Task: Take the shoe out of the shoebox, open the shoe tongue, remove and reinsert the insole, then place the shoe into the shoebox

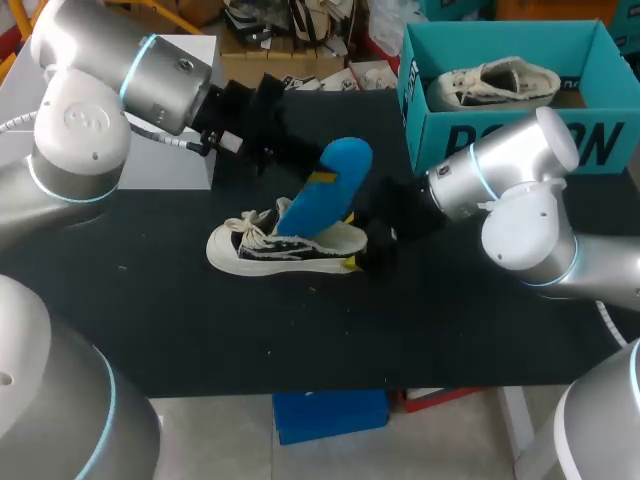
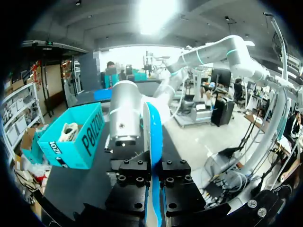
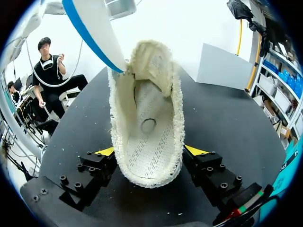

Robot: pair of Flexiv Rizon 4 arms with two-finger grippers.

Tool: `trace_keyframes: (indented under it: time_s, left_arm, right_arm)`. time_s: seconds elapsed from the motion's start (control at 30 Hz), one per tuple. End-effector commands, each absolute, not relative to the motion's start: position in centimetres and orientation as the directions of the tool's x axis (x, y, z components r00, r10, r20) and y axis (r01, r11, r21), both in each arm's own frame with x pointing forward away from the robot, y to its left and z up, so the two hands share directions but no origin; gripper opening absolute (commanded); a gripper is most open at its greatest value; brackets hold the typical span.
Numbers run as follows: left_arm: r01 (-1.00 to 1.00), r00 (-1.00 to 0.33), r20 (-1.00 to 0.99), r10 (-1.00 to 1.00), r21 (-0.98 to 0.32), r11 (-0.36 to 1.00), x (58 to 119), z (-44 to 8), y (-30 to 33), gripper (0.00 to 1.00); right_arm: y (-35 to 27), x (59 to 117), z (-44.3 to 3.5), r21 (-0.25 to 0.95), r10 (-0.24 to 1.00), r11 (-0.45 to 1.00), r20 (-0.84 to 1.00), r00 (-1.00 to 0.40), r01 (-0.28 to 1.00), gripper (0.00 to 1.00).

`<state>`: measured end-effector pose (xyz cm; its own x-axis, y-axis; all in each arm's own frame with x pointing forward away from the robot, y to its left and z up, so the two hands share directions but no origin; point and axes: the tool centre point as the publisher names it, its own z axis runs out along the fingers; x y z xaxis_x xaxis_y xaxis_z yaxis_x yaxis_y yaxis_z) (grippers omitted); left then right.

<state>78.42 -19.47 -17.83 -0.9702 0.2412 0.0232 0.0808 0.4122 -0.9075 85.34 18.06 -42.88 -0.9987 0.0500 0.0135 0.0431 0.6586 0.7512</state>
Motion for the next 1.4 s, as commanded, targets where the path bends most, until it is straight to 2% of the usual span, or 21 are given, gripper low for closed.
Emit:
trace_keyframes:
  time_s: [0.03,0.33,0.9,1.07,1.17,1.4]
  left_arm:
    - [0.070,-0.956,0.043,0.290,-0.927,0.368,77.9,-15.5,-19.3,0.00]
    - [-0.007,-0.957,0.079,0.280,-0.969,0.248,76.2,-9.8,-19.5,0.00]
    - [-0.007,-0.957,0.079,0.280,-0.969,0.248,76.2,-9.8,-19.5,0.00]
    - [-0.204,-0.954,0.222,0.203,-0.973,0.109,75.5,-9.6,-17.9,0.00]
    - [-0.252,-0.947,0.256,0.193,-0.967,0.044,75.3,-8.5,-17.4,0.00]
    - [-0.288,-0.937,0.279,0.212,-0.958,-0.011,74.2,-5.2,-17.0,0.00]
  right_arm:
    - [18.2,85.3,-42.9,0.749,0.052,0.661,0.014,-0.999,0.045,0.00]
    - [18.2,85.3,-42.9,0.749,0.052,0.661,0.014,-0.999,0.045,0.00]
    - [18.2,85.3,-42.9,0.749,0.052,0.661,0.014,-0.999,0.045,0.00]
    - [18.2,85.3,-42.9,0.749,0.052,0.661,0.014,-0.999,0.045,0.00]
    - [18.2,85.3,-42.9,0.749,0.052,0.661,0.014,-0.999,0.045,0.00]
    - [18.2,85.3,-42.9,0.749,0.052,0.661,0.014,-0.999,0.045,0.00]
